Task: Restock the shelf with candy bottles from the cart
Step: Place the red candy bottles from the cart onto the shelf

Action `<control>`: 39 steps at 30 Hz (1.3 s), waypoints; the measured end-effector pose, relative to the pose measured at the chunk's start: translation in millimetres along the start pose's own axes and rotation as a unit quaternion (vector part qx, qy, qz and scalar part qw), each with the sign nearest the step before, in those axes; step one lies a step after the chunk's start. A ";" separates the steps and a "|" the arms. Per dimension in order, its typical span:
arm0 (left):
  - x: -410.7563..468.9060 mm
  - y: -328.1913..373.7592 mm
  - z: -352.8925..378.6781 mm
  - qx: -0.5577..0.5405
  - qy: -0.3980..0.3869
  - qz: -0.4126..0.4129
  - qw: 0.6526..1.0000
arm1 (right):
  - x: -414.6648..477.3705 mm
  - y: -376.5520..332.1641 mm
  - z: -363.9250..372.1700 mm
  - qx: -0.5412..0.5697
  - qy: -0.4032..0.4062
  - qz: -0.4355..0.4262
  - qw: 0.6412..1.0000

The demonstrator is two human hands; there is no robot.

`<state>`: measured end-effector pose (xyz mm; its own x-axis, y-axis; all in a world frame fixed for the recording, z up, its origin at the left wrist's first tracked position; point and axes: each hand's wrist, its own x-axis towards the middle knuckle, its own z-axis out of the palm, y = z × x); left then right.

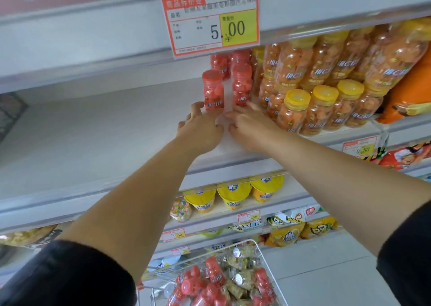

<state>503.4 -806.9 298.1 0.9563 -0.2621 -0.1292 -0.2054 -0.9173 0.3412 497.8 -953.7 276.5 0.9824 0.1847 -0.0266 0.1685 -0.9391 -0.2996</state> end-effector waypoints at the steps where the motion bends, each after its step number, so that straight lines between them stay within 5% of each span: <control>1: 6.2 0.2 -0.1 0.004 0.000 0.001 1.000 | 2.0 0.9 0.0 -0.005 0.004 -0.003 1.000; 39: 62.3 -1.7 -0.9 0.037 0.022 0.020 0.999 | 3.9 -3.8 -3.8 0.006 -0.012 0.047 0.999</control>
<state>563.5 -821.4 290.4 0.9548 -0.2876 -0.0744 -0.2576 -0.9262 0.2752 501.3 -950.5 281.2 0.9917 0.1021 -0.0776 0.0738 -0.9492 -0.3058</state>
